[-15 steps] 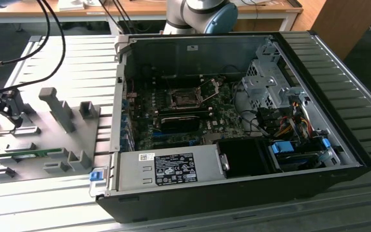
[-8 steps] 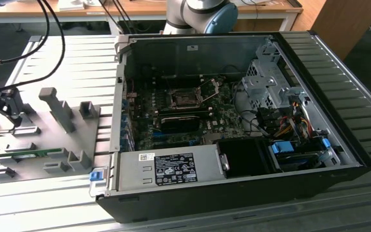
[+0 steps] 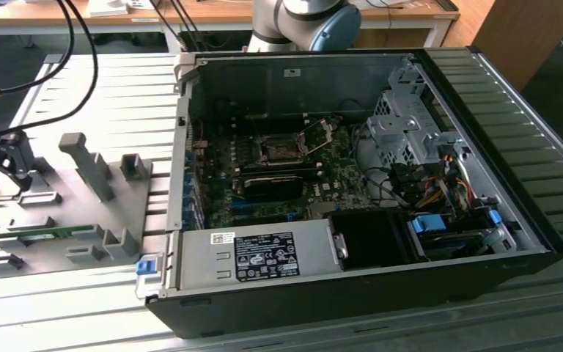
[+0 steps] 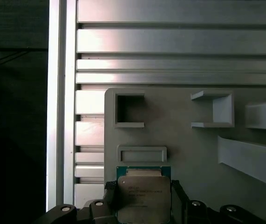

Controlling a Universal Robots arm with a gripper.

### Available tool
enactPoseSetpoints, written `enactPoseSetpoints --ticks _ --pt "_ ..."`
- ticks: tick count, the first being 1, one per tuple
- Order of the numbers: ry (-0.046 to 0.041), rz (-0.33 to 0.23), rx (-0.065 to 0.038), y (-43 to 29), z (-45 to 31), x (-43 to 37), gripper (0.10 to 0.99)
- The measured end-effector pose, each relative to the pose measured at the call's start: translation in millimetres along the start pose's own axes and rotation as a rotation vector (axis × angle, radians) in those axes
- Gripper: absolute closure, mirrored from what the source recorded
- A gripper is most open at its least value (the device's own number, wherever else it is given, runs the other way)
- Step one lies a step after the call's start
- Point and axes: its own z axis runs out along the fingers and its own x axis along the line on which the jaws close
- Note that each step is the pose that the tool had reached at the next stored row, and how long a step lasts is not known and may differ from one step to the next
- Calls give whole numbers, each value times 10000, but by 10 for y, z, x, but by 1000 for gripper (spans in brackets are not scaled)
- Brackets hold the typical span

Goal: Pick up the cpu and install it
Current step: 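Pick up the cpu and move it towards the insertion slot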

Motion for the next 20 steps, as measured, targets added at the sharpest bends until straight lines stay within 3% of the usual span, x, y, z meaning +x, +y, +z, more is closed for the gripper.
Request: enactPoseSetpoints --ticks 14,20 --pt "2 0 0 2 -75 0 541" --pt "8 18 5 5 -177 -3 541"
